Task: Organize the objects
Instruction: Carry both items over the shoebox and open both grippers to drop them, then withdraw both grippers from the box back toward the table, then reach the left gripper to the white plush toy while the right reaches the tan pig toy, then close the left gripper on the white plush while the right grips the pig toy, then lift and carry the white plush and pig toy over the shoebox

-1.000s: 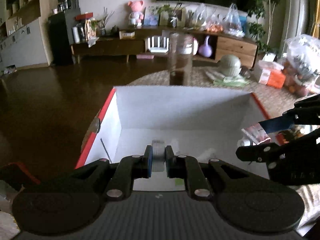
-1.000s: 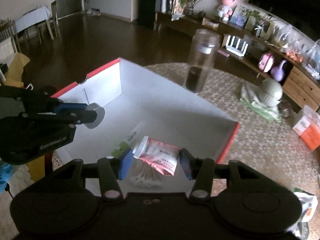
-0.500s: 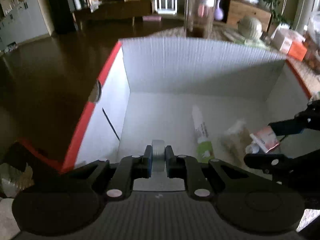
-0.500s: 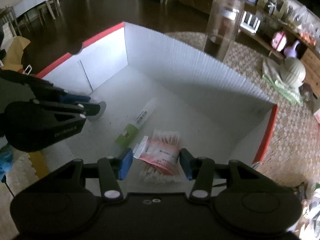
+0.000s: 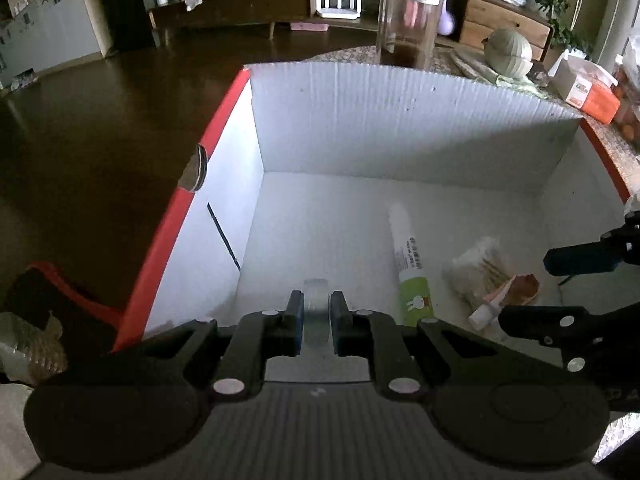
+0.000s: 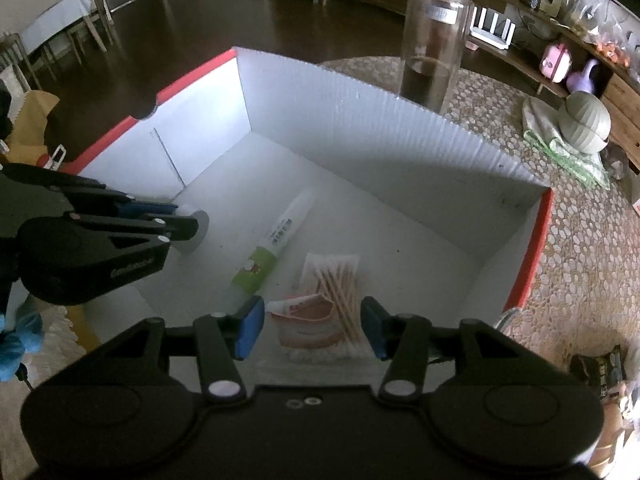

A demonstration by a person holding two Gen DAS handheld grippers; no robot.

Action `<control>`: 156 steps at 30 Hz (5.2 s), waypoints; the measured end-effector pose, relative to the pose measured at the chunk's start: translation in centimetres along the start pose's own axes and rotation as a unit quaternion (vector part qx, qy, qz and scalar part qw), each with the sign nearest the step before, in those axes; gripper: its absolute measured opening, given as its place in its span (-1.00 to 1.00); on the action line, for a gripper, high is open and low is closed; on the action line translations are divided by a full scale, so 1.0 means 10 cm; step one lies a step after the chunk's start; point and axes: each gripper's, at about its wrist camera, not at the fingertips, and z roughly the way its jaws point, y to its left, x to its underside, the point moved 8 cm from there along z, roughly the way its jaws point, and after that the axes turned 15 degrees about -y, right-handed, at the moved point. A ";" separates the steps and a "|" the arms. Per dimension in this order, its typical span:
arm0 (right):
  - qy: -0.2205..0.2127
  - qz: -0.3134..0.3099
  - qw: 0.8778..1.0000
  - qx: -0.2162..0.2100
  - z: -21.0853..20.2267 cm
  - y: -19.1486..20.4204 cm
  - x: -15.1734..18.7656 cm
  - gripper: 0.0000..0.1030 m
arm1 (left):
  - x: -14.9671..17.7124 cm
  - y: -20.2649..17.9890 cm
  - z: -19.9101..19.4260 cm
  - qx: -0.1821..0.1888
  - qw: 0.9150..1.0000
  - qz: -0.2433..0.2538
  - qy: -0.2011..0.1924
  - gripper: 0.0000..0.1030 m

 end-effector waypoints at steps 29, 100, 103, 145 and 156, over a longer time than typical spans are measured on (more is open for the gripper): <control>-0.151 0.035 0.988 0.000 -1.70 -0.39 0.09 0.40 | -0.32 -0.66 -1.15 0.047 0.994 -0.022 -0.099 -0.60; -0.108 0.065 0.985 0.118 -1.59 -2.40 1.48 0.72 | 0.73 -3.43 -0.22 0.199 0.974 0.084 -0.067 1.00; -0.106 0.068 0.987 0.102 -1.45 -2.38 1.42 0.71 | 0.73 -3.43 -0.21 0.197 0.974 0.085 -0.074 1.00; -0.099 0.085 0.987 0.091 -1.44 -2.02 1.11 -0.17 | 0.59 -3.26 -0.64 0.185 0.970 0.091 -0.127 0.13; -0.127 0.095 0.983 0.092 -2.07 -1.66 1.08 -0.17 | 0.46 -2.99 -1.19 0.184 0.968 0.074 -0.154 0.13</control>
